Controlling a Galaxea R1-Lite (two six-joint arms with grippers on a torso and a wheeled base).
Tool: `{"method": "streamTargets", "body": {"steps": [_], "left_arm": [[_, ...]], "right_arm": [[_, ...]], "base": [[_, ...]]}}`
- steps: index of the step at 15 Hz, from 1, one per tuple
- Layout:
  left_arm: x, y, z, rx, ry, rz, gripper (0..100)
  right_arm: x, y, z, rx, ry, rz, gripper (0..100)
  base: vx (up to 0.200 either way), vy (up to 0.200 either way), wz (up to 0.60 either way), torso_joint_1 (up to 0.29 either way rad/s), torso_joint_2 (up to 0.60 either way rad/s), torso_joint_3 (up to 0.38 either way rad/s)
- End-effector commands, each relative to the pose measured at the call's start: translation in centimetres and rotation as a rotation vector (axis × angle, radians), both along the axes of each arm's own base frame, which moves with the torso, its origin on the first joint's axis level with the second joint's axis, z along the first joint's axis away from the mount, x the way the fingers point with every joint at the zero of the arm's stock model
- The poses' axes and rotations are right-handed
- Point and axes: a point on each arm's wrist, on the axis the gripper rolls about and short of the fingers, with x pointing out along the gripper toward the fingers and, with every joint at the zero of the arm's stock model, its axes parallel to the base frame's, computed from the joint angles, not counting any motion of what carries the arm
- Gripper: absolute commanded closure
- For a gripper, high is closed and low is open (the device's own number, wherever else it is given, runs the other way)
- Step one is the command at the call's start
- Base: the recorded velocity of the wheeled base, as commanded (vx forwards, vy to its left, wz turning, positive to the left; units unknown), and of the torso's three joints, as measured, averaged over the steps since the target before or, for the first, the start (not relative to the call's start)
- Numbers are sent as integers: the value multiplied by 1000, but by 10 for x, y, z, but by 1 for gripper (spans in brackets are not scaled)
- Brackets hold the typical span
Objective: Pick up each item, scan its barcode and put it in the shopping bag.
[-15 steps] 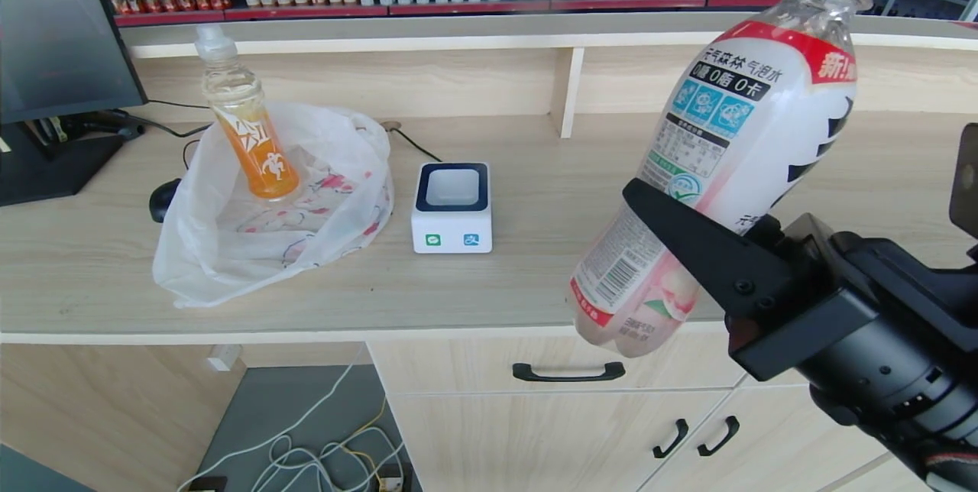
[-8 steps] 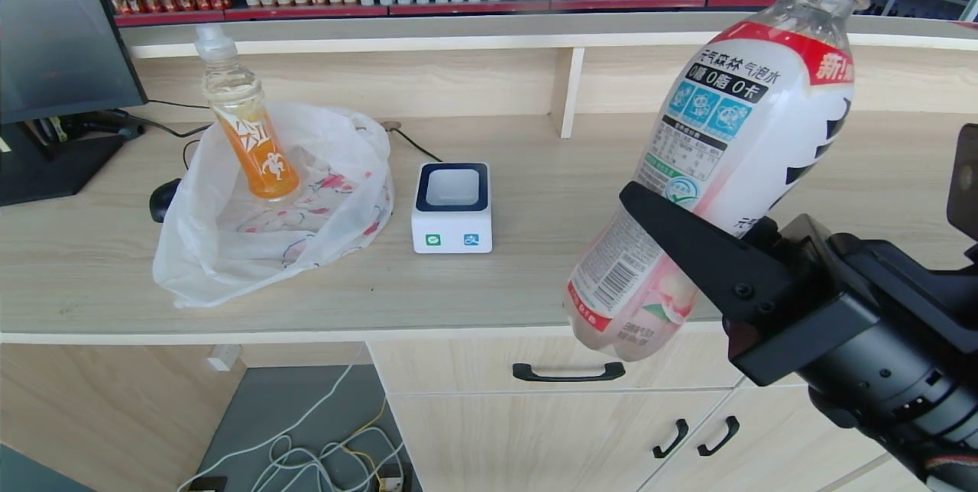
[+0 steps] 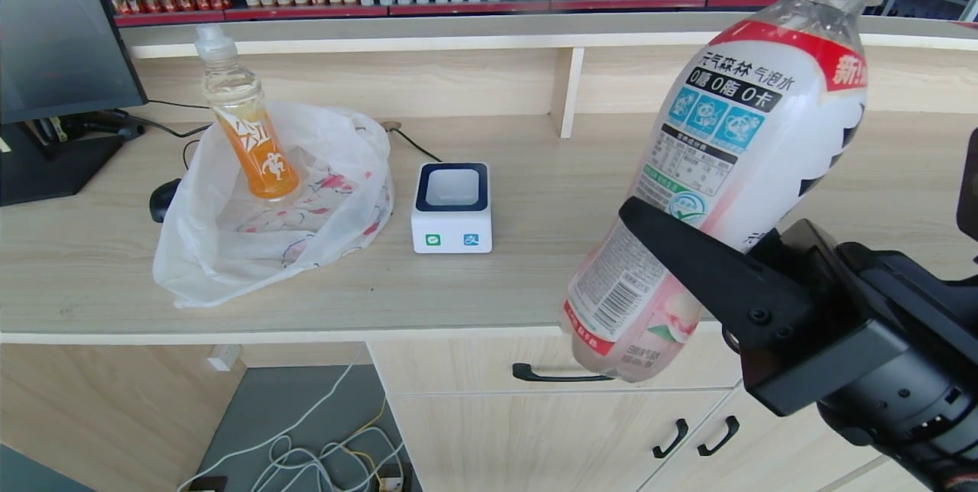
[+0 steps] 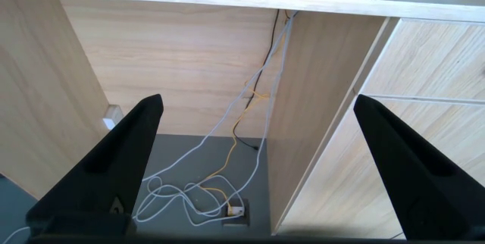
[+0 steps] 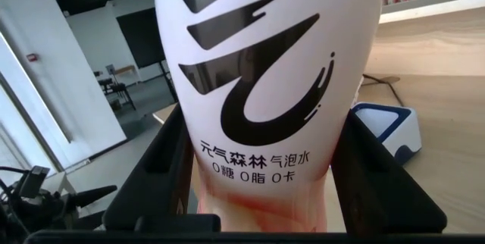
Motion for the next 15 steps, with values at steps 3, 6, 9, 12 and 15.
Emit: {"method": "streamTargets", "body": {"steps": [3, 6, 9, 12, 15], "left_arm": [[0, 0, 0, 0, 0, 0, 0], [0, 0, 0, 0, 0, 0, 0], [0, 0, 0, 0, 0, 0, 0], [0, 0, 0, 0, 0, 0, 0], [0, 0, 0, 0, 0, 0, 0]], "right_arm": [[-5, -5, 4, 32, 9, 19, 100], [-7, -7, 5, 32, 3, 35, 100], [-6, -6, 4, 29, 5, 35, 100], [-7, -7, 0, 17, 16, 34, 100], [-6, -7, -4, -3, 19, 21, 100]], "base": [[0, 0, 0, 0, 0, 0], [0, 0, 0, 0, 0, 0], [0, 0, 0, 0, 0, 0], [0, 0, 0, 0, 0, 0], [0, 0, 0, 0, 0, 0]]}}
